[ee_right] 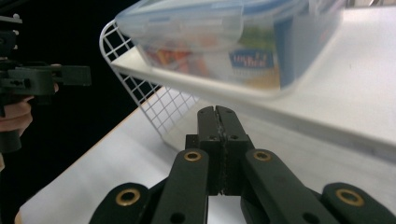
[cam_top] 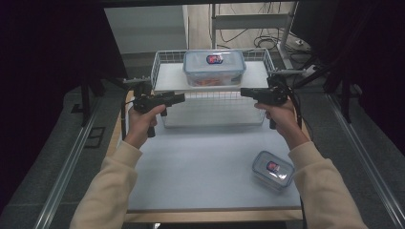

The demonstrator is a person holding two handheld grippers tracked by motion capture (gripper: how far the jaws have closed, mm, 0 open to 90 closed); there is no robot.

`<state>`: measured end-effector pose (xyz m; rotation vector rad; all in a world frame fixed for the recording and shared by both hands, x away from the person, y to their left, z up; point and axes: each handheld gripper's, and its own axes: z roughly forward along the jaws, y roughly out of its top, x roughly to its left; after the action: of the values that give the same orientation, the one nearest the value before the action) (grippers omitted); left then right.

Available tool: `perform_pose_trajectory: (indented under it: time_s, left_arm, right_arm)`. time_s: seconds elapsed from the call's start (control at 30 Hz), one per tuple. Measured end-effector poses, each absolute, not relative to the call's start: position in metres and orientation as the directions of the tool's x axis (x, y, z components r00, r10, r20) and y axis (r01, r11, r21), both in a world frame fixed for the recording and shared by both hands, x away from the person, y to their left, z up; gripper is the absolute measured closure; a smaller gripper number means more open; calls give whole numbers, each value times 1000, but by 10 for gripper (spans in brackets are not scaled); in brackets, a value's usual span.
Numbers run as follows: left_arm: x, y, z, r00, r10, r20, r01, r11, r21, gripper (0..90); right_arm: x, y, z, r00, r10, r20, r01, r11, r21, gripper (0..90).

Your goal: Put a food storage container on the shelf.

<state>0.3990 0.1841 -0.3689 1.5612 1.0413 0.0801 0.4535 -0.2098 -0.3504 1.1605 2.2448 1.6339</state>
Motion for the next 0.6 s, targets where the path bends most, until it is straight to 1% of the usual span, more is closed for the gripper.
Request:
perform_pose_trajectory:
  time_s: [0.23,0.33,0.5,0.6]
  left_arm:
    - [379,180,-382,606,637,-477,554,92,828,344]
    - [369,177,-391,617,643,-453,548,62,834,341]
    - [354,175,-412,618,647,-447,563,34,826,335]
    - [346,176,-425,610,646,-459,578,34,815,332]
  right_arm:
    - [434,-226,-364,-706,629,325,504,124,855,891]
    - [424,-232,-373,-711,623,327,507,131,852,891]
    - [403,-247,-396,-709,627,324,518,151,842,891]
    - [396,-252,-403,-707,628,325,523,155,838,891]
